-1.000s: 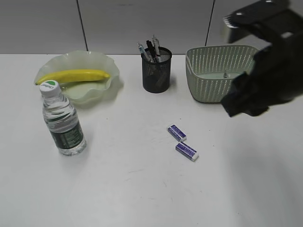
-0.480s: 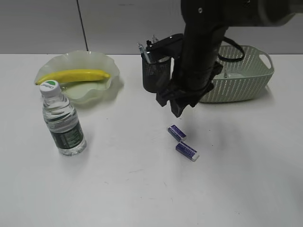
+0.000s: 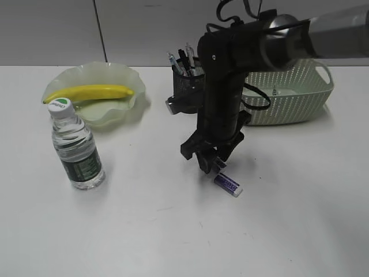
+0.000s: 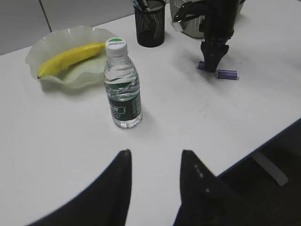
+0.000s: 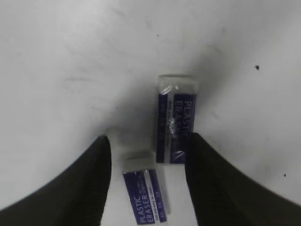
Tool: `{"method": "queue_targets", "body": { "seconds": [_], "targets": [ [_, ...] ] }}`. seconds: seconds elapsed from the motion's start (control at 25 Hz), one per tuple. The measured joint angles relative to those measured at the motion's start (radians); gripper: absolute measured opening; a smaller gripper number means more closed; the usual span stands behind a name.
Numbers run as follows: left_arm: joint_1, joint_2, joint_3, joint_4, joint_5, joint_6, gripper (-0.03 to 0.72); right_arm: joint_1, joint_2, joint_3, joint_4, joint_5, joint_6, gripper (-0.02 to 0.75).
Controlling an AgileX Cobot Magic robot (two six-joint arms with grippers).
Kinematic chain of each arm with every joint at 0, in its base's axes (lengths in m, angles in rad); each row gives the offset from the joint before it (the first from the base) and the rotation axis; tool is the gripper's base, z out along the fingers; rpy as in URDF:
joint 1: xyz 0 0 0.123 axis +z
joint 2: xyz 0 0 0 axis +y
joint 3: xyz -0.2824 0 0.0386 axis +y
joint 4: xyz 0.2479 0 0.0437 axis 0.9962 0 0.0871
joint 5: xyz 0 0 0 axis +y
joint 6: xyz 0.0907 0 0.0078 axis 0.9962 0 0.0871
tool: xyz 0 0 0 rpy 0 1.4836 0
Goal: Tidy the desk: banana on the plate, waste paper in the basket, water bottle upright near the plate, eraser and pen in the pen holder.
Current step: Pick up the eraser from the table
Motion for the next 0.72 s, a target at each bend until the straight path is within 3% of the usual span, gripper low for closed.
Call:
{"method": "queue_targets", "body": {
  "seconds": [0.72],
  "targets": [
    [0.0, 0.0, 0.0, 0.001, 0.0, 0.0, 0.262, -0.001, 0.048, -0.005, -0.053, -0.079, 0.014, 0.413]
  ]
}}
